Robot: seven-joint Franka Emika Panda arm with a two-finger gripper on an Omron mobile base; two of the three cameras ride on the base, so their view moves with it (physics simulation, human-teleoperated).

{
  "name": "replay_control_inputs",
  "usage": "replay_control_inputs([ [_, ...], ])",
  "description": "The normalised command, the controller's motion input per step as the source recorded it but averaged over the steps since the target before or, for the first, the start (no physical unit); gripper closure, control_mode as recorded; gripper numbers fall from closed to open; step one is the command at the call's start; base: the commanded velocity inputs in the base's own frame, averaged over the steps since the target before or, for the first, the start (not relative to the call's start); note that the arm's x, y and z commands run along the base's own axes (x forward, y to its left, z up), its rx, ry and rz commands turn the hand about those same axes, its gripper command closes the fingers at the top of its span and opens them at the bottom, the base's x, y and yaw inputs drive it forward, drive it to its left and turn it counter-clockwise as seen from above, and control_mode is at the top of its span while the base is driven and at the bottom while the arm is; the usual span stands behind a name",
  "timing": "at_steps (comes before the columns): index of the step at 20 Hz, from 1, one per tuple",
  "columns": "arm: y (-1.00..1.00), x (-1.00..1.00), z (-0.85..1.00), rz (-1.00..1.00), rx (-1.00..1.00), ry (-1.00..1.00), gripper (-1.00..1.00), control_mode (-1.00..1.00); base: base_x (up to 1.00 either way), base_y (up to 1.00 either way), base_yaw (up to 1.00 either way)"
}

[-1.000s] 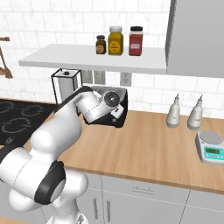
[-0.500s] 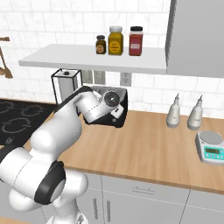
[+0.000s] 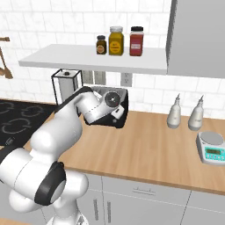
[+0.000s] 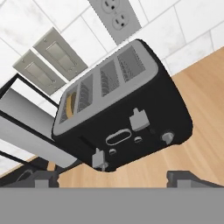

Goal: Start the toaster. Once the lever pops up, take the bread to the plate on the dining counter.

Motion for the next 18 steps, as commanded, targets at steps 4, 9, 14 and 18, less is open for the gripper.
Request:
replay_control_inputs([
  [4,0.0,0.0,0.0,0.0,0.0,0.0,-1.0,-1.0,0.0,0.0,0.0],
  [9,0.0,0.0,0.0,0.0,0.0,0.0,-1.0,-1.0,0.0,0.0,0.0],
  [14,0.0,0.0,0.0,0.0,0.0,0.0,-1.0,-1.0,0.0,0.0,0.0],
  [18,0.0,0.0,0.0,0.0,0.0,0.0,-1.0,-1.0,0.0,0.0,0.0],
])
